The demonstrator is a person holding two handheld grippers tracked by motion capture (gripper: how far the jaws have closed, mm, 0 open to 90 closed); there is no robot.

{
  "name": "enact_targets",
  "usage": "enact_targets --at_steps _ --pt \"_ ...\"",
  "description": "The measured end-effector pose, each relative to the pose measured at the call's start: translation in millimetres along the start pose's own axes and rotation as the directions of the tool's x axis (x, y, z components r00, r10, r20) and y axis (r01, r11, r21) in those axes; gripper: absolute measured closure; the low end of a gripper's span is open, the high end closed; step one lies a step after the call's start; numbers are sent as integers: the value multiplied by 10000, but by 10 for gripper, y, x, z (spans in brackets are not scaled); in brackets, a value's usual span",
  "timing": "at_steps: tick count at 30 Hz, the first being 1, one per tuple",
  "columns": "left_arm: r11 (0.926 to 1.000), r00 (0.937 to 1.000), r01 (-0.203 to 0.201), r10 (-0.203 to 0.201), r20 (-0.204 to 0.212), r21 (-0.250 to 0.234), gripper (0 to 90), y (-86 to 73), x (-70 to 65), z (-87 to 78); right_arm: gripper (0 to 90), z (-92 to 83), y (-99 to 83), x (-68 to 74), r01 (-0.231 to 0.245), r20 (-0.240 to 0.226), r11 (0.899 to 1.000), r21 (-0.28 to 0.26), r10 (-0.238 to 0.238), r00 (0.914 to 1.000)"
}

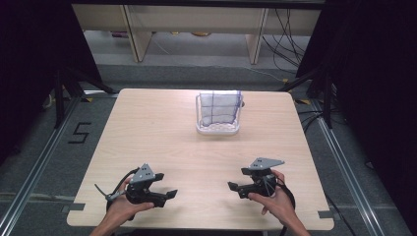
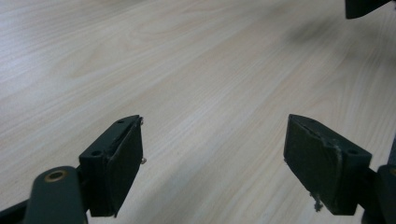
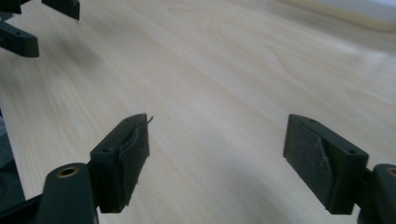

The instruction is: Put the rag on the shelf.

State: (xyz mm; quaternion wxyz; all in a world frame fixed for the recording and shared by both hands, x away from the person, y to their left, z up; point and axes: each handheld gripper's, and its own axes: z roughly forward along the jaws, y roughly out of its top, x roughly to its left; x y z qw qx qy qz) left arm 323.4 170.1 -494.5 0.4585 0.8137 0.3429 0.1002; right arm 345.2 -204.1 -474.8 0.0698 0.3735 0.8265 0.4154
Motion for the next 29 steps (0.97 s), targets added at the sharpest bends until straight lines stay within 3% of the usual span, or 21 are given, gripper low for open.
enact_targets --at_steps 4,7,8,10,13,14,16,17,18,25,26,27,29 --pt "9998 9994 173 -176 289 101 192 -104 -90 36 215 9 -84 47 378 30 9991 176 -379 9993" --pt "9981 9993 -288 275 242 539 187 -147 -131 55 209 16 -134 66 421 63 9988 242 -423 9991" --pt "9969 9985 -553 551 52 556 184 -150 -142 58 207 12 -152 85 310 46 9991 289 -311 9995" --pt "9967 9979 -646 650 -66 495 183 -149 -143 61 204 13 -180 96 496 -37 9984 283 -496 9988" --pt "9980 9990 -397 385 243 485 183 -151 -99 46 197 10 -234 140 495 -49 9980 395 -493 9988" --pt "9997 9996 99 -105 269 238 184 -156 -115 51 196 18 -246 145 616 -89 9971 451 -612 9981" --pt "9998 9998 -32 28 183 202 187 -159 -113 46 194 12 -266 173 623 -11 9964 573 -623 9981" --pt "9985 9995 -307 304 68 463 187 -152 -101 26 192 19 -266 170 813 -75 9952 540 -810 9967" --pt "9996 9998 -92 87 176 261 187 -155 -117 38 191 7 -269 185 670 61 9961 567 -675 9977" --pt "9989 9994 -342 341 57 334 190 -156 -123 53 189 31 -267 152 844 115 9946 605 -852 9963" --pt "9984 9992 -406 406 12 401 191 -155 -119 50 189 22 -269 166 624 191 9960 643 -638 9978" --pt "9966 9983 -579 584 -64 590 190 -154 -101 41 189 28 -264 155 844 113 9947 594 -852 9963" --pt "9982 9992 -393 395 -25 453 190 -161 -98 56 189 28 -265 153 808 186 9949 610 -821 9965"
